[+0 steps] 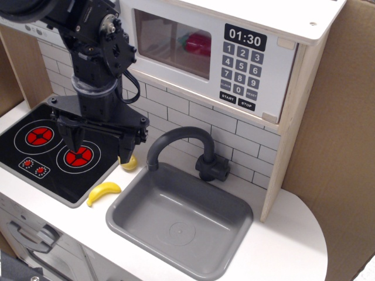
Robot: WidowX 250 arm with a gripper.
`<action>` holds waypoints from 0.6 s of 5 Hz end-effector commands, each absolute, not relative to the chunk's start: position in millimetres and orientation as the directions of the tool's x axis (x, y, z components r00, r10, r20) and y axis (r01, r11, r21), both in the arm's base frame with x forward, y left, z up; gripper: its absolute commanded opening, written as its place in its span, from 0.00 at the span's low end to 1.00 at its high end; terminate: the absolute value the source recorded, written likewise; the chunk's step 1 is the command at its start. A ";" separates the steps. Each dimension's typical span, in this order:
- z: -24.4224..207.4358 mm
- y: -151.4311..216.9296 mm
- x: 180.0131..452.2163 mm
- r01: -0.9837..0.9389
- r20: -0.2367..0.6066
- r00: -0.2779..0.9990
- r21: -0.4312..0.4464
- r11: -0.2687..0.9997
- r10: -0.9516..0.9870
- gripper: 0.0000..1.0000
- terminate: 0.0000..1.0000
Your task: Open microwave
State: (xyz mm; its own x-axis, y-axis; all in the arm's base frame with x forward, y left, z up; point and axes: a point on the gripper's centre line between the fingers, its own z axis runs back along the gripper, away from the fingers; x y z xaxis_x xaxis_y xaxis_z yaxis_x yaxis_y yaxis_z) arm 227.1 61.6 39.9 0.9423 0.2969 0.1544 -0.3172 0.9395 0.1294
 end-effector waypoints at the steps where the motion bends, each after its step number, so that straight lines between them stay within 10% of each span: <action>1: 39.9 61.6 227.1 -0.317 0.154 0.942 0.129 0.939 0.297 1.00 0.00; 3: 75.7 117.3 293.4 -0.243 0.203 0.951 0.033 0.969 0.232 1.00 0.00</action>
State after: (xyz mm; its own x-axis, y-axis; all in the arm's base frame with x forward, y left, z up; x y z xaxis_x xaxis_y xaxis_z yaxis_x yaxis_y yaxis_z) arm 288.1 114.9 63.9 0.9620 0.2273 0.1510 -0.2333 0.9721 0.0232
